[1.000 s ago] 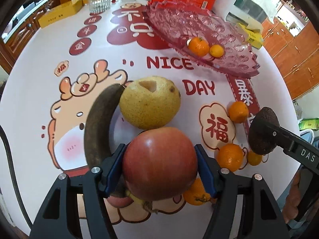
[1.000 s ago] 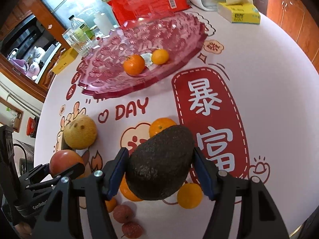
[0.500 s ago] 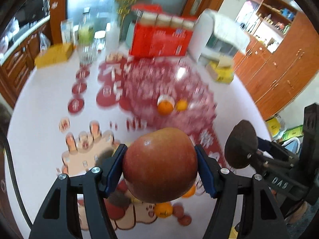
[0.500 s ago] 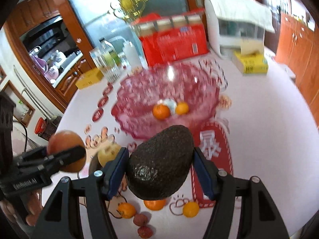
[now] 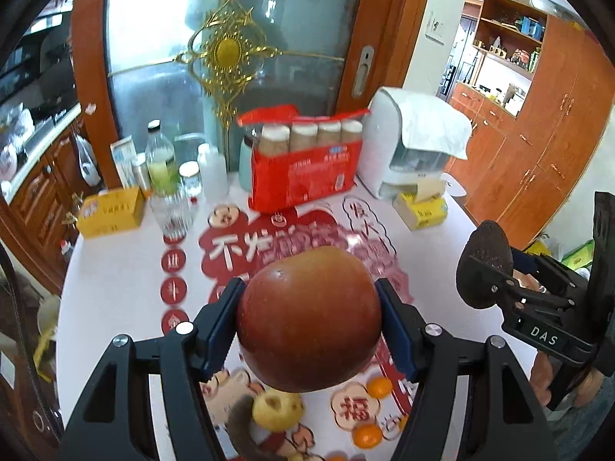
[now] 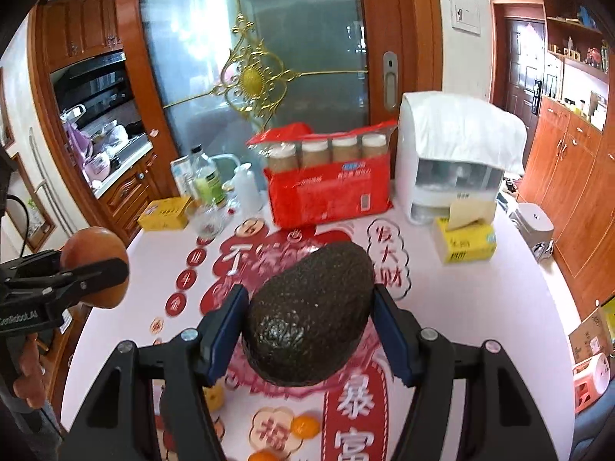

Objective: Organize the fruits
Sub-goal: 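Carry the apple and avocado into the pink bowl and open both tools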

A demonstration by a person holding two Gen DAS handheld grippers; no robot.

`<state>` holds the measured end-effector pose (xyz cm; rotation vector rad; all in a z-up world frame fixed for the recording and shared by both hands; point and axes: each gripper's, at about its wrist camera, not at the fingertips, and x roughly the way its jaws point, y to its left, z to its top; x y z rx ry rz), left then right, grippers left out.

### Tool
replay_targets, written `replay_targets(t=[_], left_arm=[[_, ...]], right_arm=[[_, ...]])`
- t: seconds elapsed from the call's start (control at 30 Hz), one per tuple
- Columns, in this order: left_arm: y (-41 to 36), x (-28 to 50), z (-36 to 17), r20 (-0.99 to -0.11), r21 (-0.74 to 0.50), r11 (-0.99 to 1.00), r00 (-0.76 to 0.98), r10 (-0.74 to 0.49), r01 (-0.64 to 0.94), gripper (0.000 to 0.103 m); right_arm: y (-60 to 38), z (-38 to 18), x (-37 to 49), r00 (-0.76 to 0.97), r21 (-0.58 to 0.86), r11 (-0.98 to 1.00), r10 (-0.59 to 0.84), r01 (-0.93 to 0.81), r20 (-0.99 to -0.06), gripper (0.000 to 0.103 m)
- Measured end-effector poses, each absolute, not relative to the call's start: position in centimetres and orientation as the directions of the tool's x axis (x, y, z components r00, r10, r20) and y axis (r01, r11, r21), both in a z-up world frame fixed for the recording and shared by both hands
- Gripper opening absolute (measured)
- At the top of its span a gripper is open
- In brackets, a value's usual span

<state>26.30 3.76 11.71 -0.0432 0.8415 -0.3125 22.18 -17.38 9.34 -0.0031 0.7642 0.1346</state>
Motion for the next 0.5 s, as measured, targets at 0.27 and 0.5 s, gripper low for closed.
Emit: replay_targets(t=[0.27,0.5], left_arm=[[2.2,32.1,7.3,-0.769,-0.146,0.958,0.581,-0.267,0.248,0.066],[0.2,35.6,-1.5,-0.859,-0.13,0.957,0.452,-0.239,0.258,0.066]], right_arm=[[-17.7,6.0,28.1,0.687,0.02,0.997,0.061,-0.069,-0.724,0.065],[-18.0,-1.4,31.8,0.591,0.01,1.0,0.022,-0.023,-0.806,0.065]])
